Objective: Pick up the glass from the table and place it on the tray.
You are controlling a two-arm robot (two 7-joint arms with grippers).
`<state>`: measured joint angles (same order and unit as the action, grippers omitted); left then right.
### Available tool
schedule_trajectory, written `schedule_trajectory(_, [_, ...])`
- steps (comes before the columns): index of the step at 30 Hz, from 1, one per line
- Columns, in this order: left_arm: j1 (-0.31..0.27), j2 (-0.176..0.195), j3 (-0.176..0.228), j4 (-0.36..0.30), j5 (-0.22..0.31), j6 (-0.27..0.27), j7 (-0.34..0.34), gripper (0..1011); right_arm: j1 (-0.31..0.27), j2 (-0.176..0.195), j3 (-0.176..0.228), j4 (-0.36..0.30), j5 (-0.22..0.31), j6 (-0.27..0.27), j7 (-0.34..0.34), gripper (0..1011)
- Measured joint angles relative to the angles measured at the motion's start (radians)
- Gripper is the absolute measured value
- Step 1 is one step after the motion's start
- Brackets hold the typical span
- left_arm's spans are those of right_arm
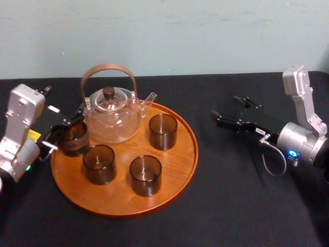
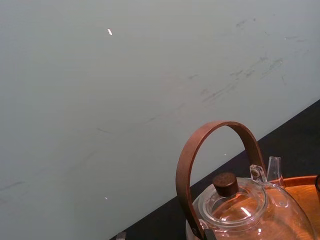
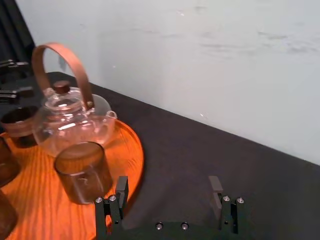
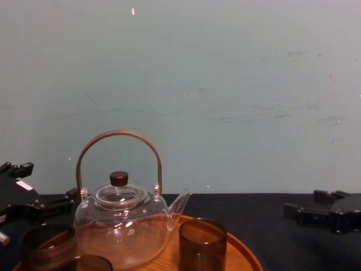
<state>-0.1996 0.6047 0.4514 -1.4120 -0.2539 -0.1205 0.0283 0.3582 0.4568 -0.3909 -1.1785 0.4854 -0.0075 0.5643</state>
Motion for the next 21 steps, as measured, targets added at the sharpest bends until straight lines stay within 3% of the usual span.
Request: schedule_trajectory(21, [0.000,0.000,0.000,0.000,0.000,0.000,0.000,1001,-0.008,-0.003,0.012,0.010,-0.005,0.008,-0.022,1002])
